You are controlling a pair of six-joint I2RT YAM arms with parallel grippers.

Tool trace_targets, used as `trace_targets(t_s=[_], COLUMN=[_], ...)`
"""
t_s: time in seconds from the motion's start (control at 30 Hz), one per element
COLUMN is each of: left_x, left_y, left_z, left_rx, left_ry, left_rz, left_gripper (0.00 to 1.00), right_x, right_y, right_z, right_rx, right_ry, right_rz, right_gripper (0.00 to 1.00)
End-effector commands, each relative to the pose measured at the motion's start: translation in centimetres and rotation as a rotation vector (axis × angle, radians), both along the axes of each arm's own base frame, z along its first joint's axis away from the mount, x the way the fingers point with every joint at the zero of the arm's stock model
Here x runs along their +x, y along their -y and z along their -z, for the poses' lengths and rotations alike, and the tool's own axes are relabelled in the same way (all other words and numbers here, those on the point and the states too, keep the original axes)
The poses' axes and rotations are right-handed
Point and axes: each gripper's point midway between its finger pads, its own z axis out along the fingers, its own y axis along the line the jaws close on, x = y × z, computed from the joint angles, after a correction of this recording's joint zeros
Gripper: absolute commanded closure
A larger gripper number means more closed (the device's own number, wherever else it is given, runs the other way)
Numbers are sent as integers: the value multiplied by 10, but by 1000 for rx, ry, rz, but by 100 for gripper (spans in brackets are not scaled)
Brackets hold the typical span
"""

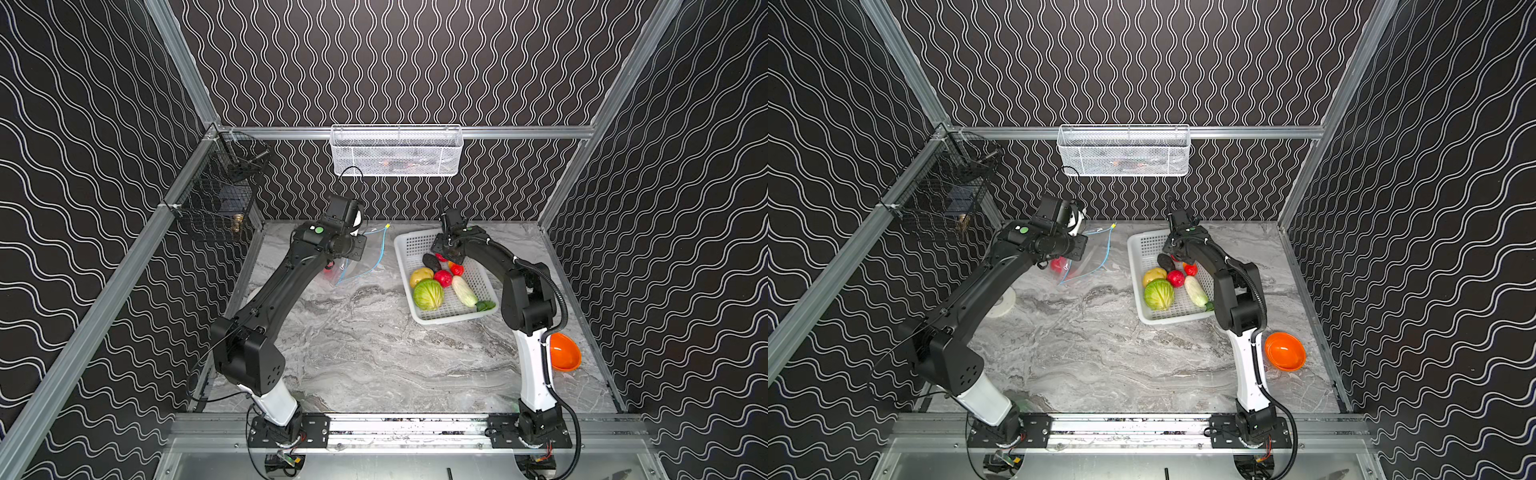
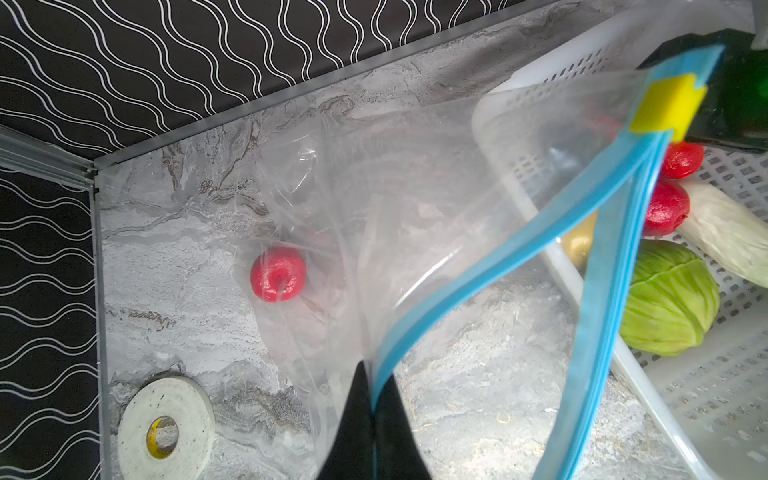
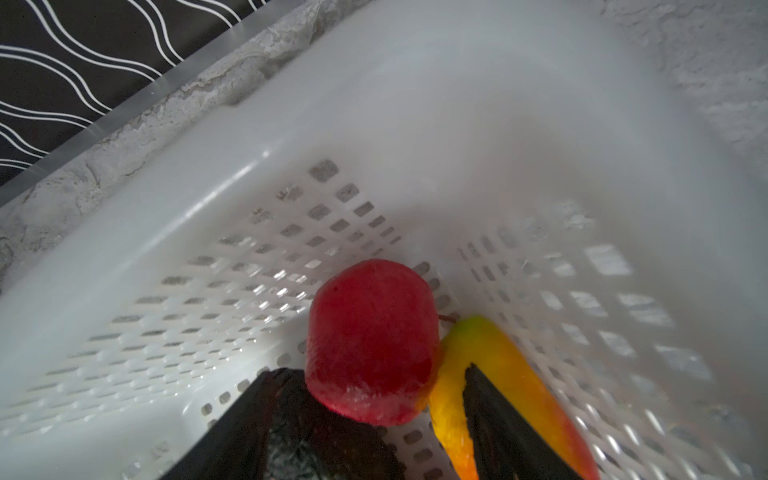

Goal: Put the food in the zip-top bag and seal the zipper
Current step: 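Grasp another red apple in the basket with the right gripper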

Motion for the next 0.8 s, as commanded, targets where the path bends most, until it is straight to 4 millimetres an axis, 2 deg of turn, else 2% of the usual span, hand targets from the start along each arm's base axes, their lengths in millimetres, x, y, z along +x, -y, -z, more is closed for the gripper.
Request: trace_targets(t_s=[0.0,0.4,0.77], left_x=[0,0,0], left_y=[0,-1,-3], left_z=[0,1,3], left_rx=[3,11,22], left_ry=[0,3,2], left_rz=[-1,-1,-6], left_gripper=[100,100,100], right_x=[5,15,17], right_y=[-1,1,1], right_z=[2,12,8], right_rx=[1,-6,29], right_ry=[16,14,42], right_rz=[-9,-21,-23], right_gripper=[28,36,60])
